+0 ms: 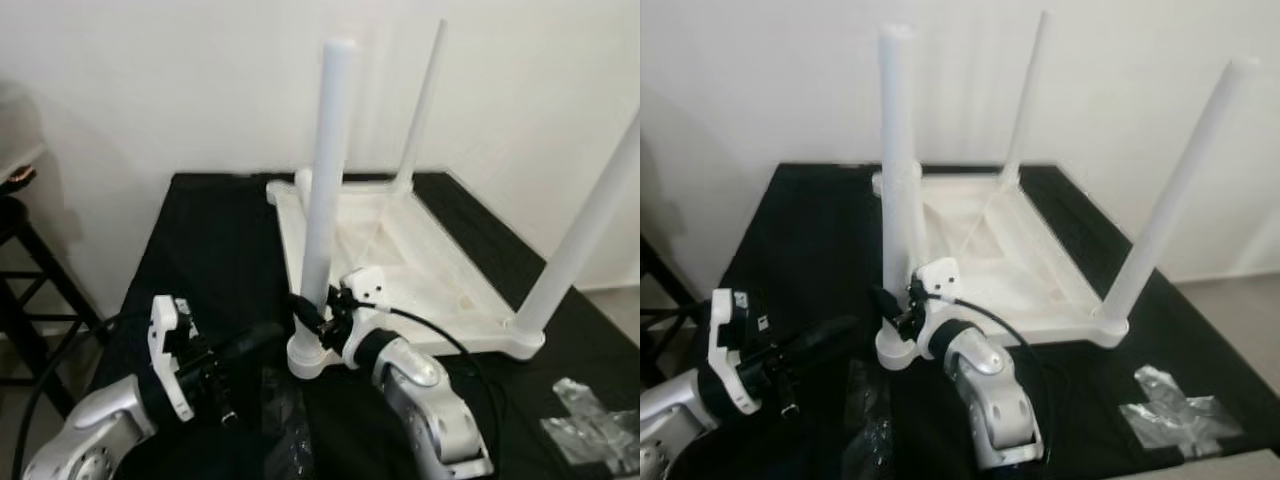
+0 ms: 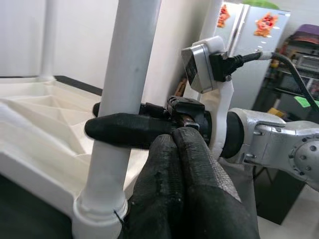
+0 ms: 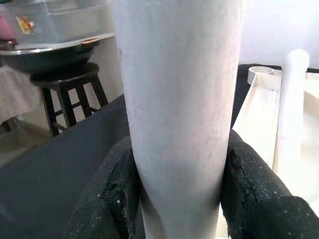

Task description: Building children table

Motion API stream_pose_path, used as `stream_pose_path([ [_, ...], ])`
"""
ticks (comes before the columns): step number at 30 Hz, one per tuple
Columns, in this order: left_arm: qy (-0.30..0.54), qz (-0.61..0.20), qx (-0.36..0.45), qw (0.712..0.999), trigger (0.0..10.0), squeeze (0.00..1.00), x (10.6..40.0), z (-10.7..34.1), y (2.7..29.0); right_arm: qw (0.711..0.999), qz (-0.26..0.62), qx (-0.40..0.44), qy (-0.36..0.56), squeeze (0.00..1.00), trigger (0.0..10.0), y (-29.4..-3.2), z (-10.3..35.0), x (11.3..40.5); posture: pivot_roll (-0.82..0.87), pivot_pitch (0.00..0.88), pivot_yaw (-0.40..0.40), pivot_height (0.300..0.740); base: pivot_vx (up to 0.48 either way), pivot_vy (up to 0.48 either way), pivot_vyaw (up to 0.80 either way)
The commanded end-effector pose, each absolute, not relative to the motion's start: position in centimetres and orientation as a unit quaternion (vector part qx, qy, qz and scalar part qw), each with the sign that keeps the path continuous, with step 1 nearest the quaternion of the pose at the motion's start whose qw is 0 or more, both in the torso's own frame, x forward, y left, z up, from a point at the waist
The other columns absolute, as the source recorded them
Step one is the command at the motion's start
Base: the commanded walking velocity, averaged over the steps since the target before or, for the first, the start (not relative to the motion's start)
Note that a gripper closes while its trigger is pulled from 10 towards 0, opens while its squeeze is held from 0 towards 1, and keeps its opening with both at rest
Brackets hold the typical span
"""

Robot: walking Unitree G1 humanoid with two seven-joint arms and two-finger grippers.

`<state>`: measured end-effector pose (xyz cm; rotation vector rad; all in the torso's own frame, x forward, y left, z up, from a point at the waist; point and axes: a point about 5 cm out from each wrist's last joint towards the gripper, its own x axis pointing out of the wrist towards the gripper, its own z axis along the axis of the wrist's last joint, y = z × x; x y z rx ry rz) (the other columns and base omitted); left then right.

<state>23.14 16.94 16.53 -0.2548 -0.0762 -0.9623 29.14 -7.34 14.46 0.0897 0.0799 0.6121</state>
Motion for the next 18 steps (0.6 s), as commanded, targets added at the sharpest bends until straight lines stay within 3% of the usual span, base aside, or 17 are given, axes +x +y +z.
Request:
stream_pose_path([
  [1,-0.031,-0.467,-0.120,0.876,10.0,0.00,23.3,16.6,17.1,0.951,0.292,0.048,0.094,0.00,0.0,-8.0,12.3,28.8,0.07,0.000,-0.078,0.740,0.000,0.000,0.00],
  [6,-0.033,-0.463,-0.118,0.878,10.0,0.00,23.3,16.6,17.1,0.947,0.303,0.040,0.093,0.00,0.0,-7.3,12.5,28.4,0.07,0.000,-0.078,0.740,0.000,0.000,0.00],
  [7,-0.036,-0.459,-0.118,0.880,10.0,0.00,23.3,16.6,17.1,0.949,0.298,0.032,0.096,0.00,10.0,-7.1,12.5,28.3,0.07,0.000,-0.080,0.740,0.000,0.000,0.00],
  [9,-0.036,-0.459,-0.119,0.880,10.0,0.00,23.3,16.6,17.1,0.949,0.295,0.045,0.102,0.00,10.0,-7.0,12.9,28.2,0.07,0.000,-0.078,0.740,0.000,0.000,0.00],
  [10,-0.035,-0.461,-0.119,0.879,10.0,0.00,23.3,16.6,17.1,0.947,0.302,0.049,0.099,1.00,10.0,-6.9,13.3,28.3,0.07,0.000,-0.070,0.740,0.000,0.000,0.00],
  [14,-0.035,-0.462,-0.120,0.878,10.0,0.00,23.3,16.6,17.0,0.942,0.321,0.047,0.090,1.00,10.0,-6.9,13.9,28.5,0.07,0.000,-0.072,0.740,0.000,0.000,0.00],
  [16,-0.035,-0.462,-0.121,0.878,10.0,0.00,23.3,16.6,17.0,0.930,0.354,0.044,0.082,1.00,10.0,-6.9,14.4,28.7,0.08,0.000,-0.072,0.740,0.000,0.000,0.00],
  [17,-0.035,-0.462,-0.120,0.878,10.0,0.00,23.3,16.6,16.9,0.910,0.409,0.028,0.069,1.00,10.0,-6.9,14.9,28.7,0.09,0.000,-0.074,0.740,0.000,0.000,0.00],
  [18,-0.035,-0.461,-0.120,0.878,10.0,0.00,23.3,16.6,16.9,0.882,0.468,-0.001,0.053,0.51,10.0,-7.3,15.4,28.7,0.09,0.000,-0.075,0.740,0.000,0.000,0.00],
])
